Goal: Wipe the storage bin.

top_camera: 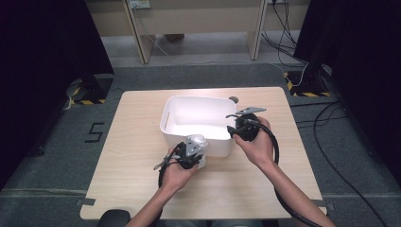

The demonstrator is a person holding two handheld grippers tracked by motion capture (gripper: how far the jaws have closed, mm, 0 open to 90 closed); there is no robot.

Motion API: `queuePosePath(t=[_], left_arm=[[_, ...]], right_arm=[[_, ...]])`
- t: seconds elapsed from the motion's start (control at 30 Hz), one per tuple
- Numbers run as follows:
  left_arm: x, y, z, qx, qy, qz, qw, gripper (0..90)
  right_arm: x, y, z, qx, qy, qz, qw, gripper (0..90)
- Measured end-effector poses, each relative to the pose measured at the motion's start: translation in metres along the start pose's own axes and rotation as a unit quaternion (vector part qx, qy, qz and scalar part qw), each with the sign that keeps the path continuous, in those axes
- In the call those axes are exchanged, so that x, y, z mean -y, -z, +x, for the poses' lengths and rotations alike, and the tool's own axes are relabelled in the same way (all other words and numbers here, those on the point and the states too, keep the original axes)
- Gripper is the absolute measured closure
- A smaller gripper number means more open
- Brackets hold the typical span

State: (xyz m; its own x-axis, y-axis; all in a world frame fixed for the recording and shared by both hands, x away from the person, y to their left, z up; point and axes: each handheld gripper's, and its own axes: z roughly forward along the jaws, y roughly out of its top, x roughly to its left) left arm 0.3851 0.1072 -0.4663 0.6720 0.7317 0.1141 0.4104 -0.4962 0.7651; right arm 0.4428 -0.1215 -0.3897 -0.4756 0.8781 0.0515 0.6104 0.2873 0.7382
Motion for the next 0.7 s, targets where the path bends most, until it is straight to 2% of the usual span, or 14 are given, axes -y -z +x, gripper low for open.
queuePosePath(t=[0.57,0.7], left_arm=[[-0.025,0.025,-0.005,-0.003,-0.009,-0.047,0.9988,81.6],[-0.025,0.026,-0.004,-0.004,-0.009,-0.047,0.9988,81.6]], right_arm=[[0.000,0.000,0.000,0.000,0.001,0.000,1.0000,61.2],[0.000,0.000,0.000,0.000,0.003,-0.001,1.0000,61.2]])
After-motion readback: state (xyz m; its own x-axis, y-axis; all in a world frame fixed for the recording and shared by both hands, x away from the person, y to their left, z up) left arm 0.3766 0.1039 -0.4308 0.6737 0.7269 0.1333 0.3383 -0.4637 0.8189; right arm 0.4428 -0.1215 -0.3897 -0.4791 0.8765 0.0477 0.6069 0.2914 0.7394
